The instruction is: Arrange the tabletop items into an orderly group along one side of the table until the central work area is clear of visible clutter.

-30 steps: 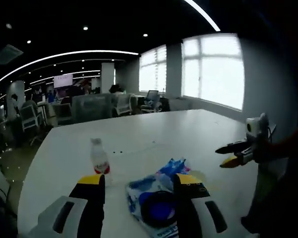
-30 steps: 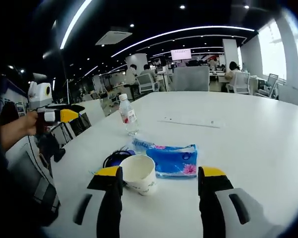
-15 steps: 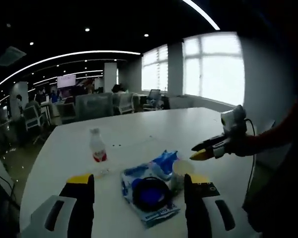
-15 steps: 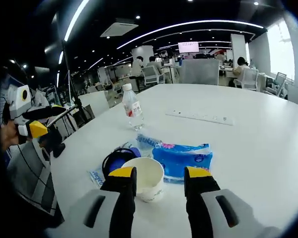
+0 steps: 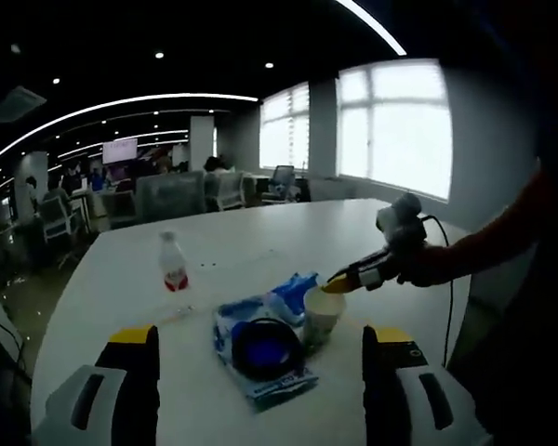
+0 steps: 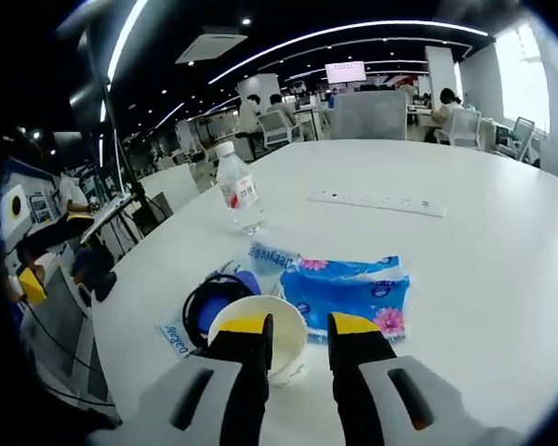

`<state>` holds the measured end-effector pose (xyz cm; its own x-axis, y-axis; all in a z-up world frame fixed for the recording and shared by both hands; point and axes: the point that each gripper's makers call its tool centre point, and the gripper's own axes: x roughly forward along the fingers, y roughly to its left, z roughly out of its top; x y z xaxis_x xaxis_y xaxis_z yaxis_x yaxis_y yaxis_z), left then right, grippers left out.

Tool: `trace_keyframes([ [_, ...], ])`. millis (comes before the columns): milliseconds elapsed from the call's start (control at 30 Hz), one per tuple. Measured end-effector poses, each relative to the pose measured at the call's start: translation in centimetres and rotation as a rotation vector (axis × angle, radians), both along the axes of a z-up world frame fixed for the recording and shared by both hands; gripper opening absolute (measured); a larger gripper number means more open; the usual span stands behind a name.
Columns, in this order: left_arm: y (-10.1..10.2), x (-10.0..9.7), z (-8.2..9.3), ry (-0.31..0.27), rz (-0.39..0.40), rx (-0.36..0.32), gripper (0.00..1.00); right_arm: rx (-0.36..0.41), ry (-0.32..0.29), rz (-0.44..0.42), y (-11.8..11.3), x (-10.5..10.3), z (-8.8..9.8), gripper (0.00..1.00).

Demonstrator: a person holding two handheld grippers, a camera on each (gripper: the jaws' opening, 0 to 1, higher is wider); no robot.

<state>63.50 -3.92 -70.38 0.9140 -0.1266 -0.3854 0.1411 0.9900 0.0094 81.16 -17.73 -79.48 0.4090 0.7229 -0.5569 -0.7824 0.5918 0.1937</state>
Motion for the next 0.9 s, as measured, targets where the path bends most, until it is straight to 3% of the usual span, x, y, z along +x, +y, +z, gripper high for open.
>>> trace_keyframes([
  [133,0.6,0.4,-0.6,0.003,-0.011,-0.040,0.96,-0.013,0.018,-0.004,0.3,-0.1,-0.5,0.18],
  [333,-1.5,1.3,0.2,0.009,-0.065,-0.036,1.00,-0.046,0.066,-0.030,0.3,-0.2,-1.8,0.13],
  [467,-2.5,1.5,0.8,0.006,-0.089,-0.044,1.00,-0.057,0.073,-0.028,0.3,-0.4,-2.2,0.03],
  [567,-2.6,1.6,1.1,0.010,-0.087,-0.069,1.00,-0.063,0.073,-0.029,0.2,-0.6,-2.3,0.01],
  [900,-2.1,1.7,1.2,0.008,-0.096,-0.067,0.99,-0.023,0.076,-0.059,0.1,-0.7,-0.8,0.00],
])
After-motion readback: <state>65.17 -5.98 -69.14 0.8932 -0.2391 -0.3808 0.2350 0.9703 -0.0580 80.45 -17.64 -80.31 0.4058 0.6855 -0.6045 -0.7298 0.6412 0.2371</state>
